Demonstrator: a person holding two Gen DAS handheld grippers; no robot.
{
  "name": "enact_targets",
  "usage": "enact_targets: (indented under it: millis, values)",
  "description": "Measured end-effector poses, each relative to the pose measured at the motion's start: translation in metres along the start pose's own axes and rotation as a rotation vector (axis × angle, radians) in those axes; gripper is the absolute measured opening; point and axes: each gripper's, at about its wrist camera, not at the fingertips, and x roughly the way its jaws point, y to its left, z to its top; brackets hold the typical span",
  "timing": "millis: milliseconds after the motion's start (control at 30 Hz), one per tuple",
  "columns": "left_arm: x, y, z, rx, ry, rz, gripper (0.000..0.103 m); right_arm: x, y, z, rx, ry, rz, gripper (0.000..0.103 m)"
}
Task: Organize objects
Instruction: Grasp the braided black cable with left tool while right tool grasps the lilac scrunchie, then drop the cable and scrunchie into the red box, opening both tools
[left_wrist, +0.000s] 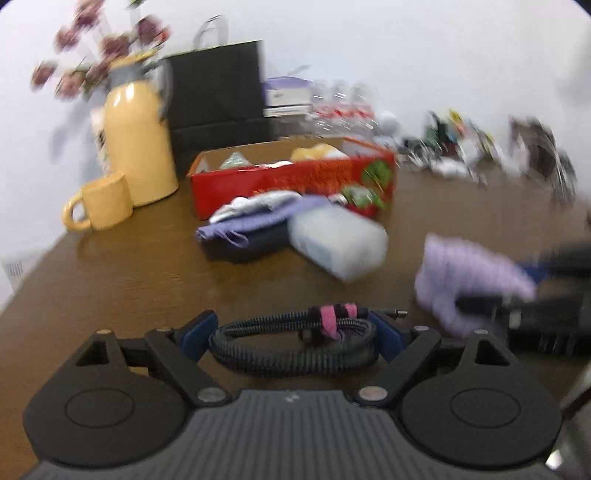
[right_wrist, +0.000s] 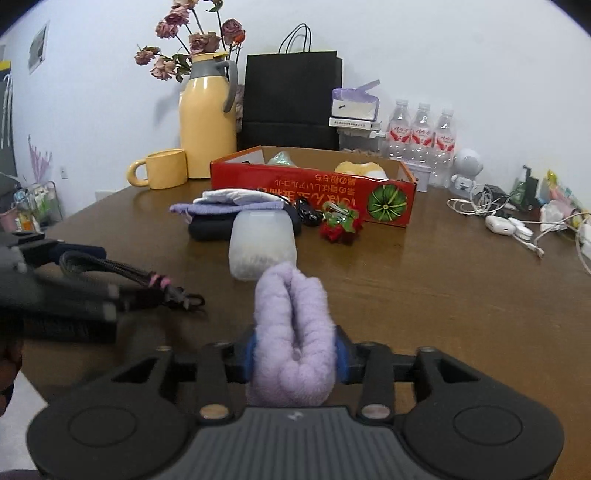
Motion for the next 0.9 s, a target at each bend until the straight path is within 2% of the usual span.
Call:
enact_targets:
  millis: [33, 100, 167, 267, 367, 433, 467, 500, 533, 633, 700, 767, 900]
  values:
    - [0.001, -0.003, -0.006, 0.029, 0.005, 0.000, 0.092, -0.003, 0.001, -0.003, 0.002, 0.002, -0.006, 0.050]
    - [0.004, -0.006, -0.013, 0.034, 0.044, -0.011, 0.103, -0.009, 0.002, -0.005, 0.010, 0.010, -0.003, 0.054]
    - [0.007, -0.003, -0.016, 0.012, 0.075, -0.037, 0.103, -0.013, 0.002, -0.004, 0.010, 0.013, 0.001, 0.057]
    - [0.009, -0.002, -0.017, 0.013, 0.075, -0.040, 0.103, -0.020, 0.003, -0.002, 0.003, -0.001, 0.001, 0.061]
    - [0.017, 0.007, -0.016, -0.044, 0.108, -0.075, 0.103, -0.022, 0.001, 0.004, 0.019, -0.010, 0.011, 0.061]
    - [0.022, 0.012, -0.015, -0.071, 0.117, -0.093, 0.103, -0.018, -0.001, 0.007, 0.023, -0.002, 0.023, 0.054]
    - [0.023, 0.013, -0.015, -0.064, 0.117, -0.088, 0.103, -0.014, -0.002, 0.007, 0.022, 0.004, 0.017, 0.033]
    - [0.024, 0.015, -0.014, -0.064, 0.120, -0.094, 0.096, -0.010, -0.002, 0.007, 0.021, 0.009, 0.004, 0.026]
    - [0.023, 0.014, -0.012, -0.066, 0.109, -0.090, 0.088, -0.007, -0.003, 0.008, 0.019, 0.011, -0.012, 0.025]
    - [0.021, 0.015, -0.007, -0.065, 0.127, -0.080, 0.087, -0.008, -0.007, 0.012, 0.042, 0.003, 0.013, 0.020]
    - [0.016, 0.019, 0.000, -0.077, 0.102, -0.085, 0.087, -0.012, -0.011, 0.016, 0.053, -0.017, 0.022, 0.019]
    - [0.013, 0.033, 0.016, -0.129, 0.078, -0.117, 0.087, -0.018, -0.018, 0.025, 0.069, -0.062, 0.018, 0.018]
    - [0.008, 0.065, 0.068, -0.163, -0.046, -0.118, 0.087, -0.027, -0.036, 0.056, 0.093, -0.175, -0.001, 0.017]
